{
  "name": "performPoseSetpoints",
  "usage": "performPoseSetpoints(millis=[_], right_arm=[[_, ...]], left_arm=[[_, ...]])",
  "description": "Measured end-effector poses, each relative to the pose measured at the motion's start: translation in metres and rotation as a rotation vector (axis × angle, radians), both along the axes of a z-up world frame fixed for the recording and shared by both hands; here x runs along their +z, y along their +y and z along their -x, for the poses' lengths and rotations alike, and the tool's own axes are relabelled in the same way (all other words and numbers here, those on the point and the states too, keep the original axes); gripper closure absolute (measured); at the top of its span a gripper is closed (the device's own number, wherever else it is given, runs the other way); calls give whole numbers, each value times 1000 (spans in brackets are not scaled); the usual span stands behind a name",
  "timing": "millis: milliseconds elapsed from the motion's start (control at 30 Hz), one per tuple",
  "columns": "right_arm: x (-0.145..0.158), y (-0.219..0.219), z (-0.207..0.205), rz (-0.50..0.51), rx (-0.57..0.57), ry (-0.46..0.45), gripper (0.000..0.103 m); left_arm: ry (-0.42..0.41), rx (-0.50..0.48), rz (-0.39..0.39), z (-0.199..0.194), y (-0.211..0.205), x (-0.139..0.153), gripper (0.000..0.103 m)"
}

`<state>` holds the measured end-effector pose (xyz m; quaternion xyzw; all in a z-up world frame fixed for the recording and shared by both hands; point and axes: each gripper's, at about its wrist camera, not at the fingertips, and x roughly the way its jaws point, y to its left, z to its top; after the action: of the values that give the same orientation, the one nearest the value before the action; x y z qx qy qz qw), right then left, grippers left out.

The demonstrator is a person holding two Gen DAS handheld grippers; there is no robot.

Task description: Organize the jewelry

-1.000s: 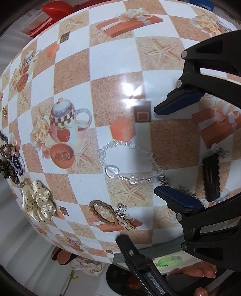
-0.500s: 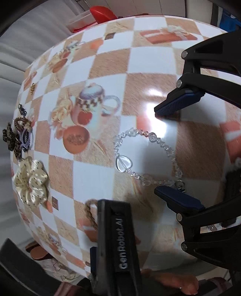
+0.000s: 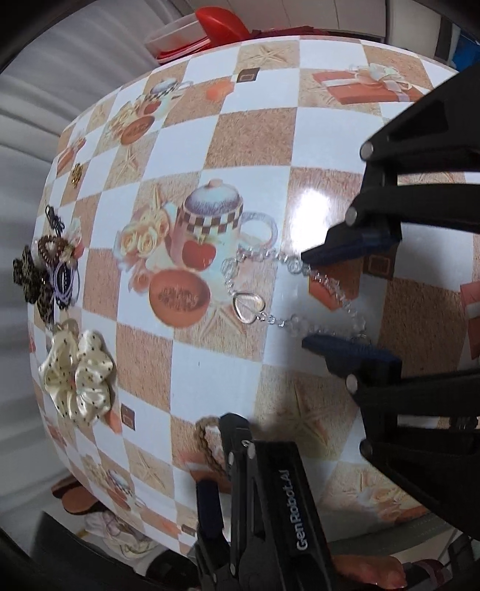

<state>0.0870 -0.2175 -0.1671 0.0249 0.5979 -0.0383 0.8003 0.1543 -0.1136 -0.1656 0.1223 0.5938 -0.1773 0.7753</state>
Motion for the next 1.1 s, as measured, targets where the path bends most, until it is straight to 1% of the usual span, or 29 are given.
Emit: performPoseSetpoints(millis=[33,67,100,133,167,300,333,467,700,867,1100], right_arm=[[0,1,0,-2,0,1,68],[0,2,0,-4,0,2,71],[0,3,0,-5,1,2,77],[1,2,0,-8,1,4,82],[1,2,-1,-13,0,5,85],[4,-4,0,-40,-29,-2,91],[5,-7,-1,-55,-37,-5,95],[6,-20,3,-171,-89,-1,95],[8,-33,8,-280,-155,6,95],[13,-35,9,-321,-178,2,95],[30,-27,9,-331,-154,-19,95]], left_arm=[[-2,-5,1,0,-1,2,50],[-4,-6,3,2,-3,4,62],[-5,-7,5,0,-4,6,74],[-4,-5,8,0,-3,6,78],[-4,1,11,-1,-1,6,86],[-4,39,57,-2,13,10,86],[-3,48,72,-2,16,12,86],[-14,75,107,4,27,22,86],[-34,114,143,22,44,39,86],[-43,156,156,34,61,50,86],[-51,201,157,50,88,60,86]])
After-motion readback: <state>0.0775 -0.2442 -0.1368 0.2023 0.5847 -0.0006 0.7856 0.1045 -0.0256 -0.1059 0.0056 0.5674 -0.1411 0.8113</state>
